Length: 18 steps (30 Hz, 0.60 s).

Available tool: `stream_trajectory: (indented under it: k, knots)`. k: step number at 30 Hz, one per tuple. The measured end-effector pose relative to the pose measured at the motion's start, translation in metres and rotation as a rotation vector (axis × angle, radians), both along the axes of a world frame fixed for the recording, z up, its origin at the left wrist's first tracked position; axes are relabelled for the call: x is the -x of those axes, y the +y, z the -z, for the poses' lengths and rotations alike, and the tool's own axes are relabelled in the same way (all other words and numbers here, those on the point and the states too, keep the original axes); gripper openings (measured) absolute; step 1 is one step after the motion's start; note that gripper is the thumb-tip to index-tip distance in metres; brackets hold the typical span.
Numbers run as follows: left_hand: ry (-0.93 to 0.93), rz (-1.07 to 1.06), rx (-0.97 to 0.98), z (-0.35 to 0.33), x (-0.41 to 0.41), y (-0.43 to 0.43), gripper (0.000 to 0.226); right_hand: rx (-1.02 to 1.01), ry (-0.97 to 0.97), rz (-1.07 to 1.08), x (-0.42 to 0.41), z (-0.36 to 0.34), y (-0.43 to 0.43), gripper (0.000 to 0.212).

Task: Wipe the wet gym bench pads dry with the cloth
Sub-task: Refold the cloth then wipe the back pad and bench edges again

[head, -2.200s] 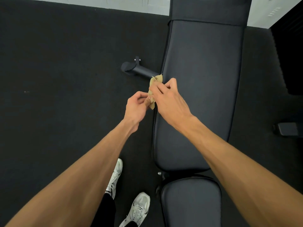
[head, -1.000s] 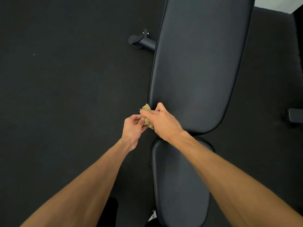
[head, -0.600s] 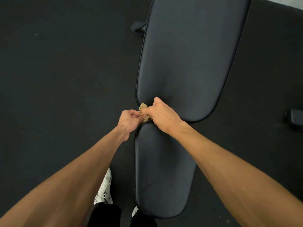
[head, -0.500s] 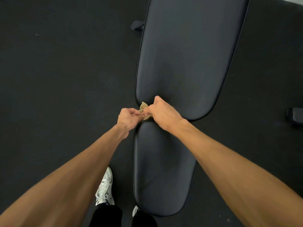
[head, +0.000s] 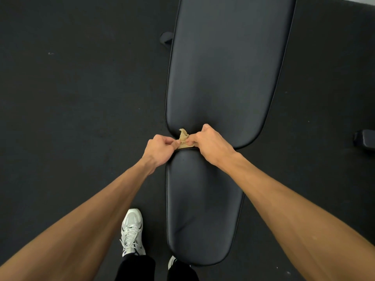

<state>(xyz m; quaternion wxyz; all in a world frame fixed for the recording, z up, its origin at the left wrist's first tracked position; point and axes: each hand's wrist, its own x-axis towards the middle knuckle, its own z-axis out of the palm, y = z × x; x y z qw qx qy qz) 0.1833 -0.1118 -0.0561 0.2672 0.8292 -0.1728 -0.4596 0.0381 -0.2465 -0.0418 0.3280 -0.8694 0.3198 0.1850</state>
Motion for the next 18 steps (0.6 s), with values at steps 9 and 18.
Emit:
stream_trajectory:
  k: [9,18]
  knots:
    - [-0.048,0.179,0.178,-0.024,0.010,-0.002,0.021,0.103,0.039,0.105,0.030,-0.013,-0.008,0.027]
    - [0.029,0.131,0.302,-0.063,0.047,-0.012,0.015,0.010,-0.128,0.982,0.090,-0.058,0.003,0.012]
